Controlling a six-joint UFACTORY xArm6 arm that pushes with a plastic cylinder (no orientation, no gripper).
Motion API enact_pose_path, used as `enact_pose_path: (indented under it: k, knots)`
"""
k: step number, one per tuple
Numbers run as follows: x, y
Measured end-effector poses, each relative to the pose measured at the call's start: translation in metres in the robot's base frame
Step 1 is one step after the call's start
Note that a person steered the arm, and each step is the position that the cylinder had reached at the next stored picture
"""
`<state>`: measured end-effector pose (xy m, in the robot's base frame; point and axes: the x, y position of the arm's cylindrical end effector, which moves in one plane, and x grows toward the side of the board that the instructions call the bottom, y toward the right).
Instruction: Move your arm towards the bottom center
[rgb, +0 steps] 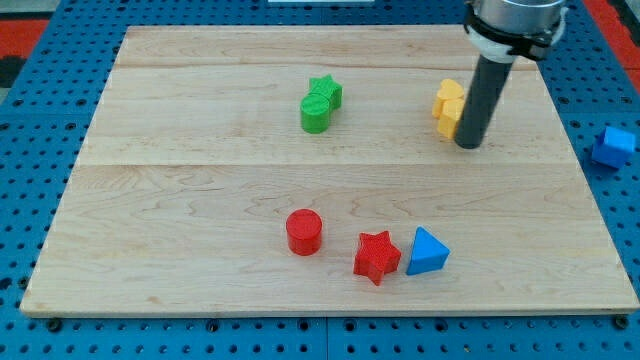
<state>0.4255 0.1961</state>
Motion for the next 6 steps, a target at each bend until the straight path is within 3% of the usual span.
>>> enact_pose_path:
  k: [1,2,4,6]
  knots:
    - [0.079,0.098]
    - [0.171,0.106]
    - [0.192,0.026]
    - [0.187,-0.111]
